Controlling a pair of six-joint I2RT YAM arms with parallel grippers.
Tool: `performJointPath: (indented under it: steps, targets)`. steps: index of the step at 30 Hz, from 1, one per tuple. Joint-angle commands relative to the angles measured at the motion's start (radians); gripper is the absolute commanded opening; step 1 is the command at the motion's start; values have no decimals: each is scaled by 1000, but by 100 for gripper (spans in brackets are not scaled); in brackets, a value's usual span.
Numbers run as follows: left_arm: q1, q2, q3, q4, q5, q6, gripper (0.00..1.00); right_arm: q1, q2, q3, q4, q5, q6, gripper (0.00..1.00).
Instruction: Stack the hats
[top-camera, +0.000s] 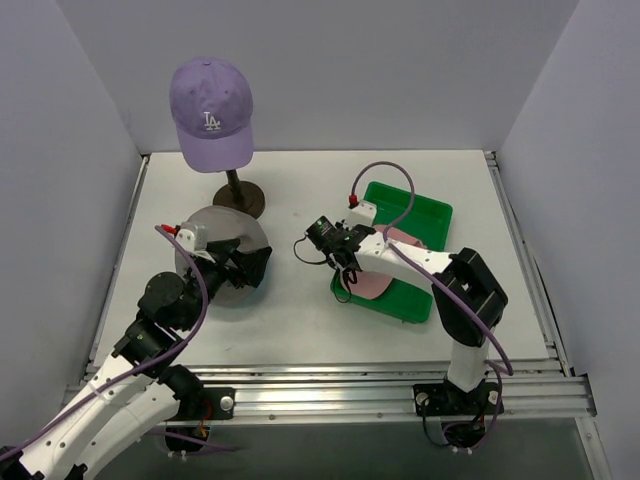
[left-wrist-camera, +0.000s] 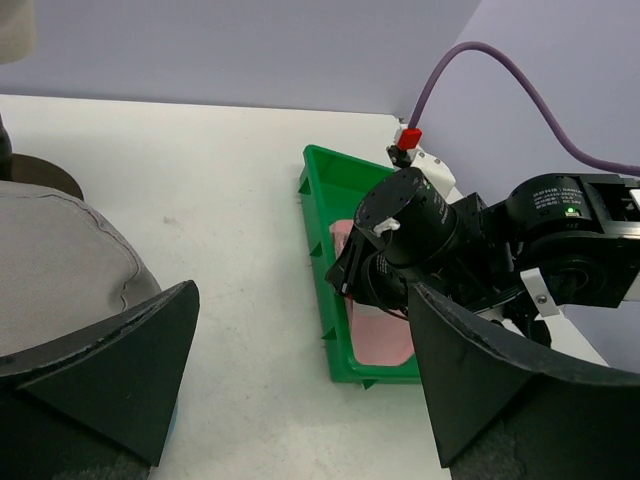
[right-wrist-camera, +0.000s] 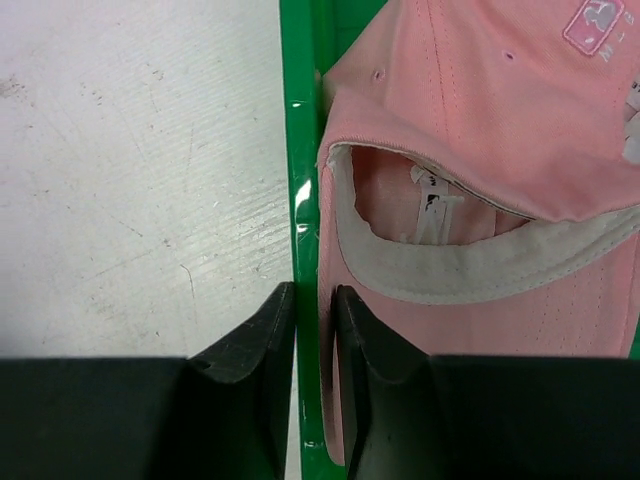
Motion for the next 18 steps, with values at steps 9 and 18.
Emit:
performJointPath:
  steps: [9, 18]
  targets:
    - [-5, 0, 0, 48, 6, 19, 94, -10, 29, 162, -99, 64, -44, 2]
    - [-5, -15, -3, 47, 3, 18, 94, -8, 24, 75, 1, 8, -83, 11]
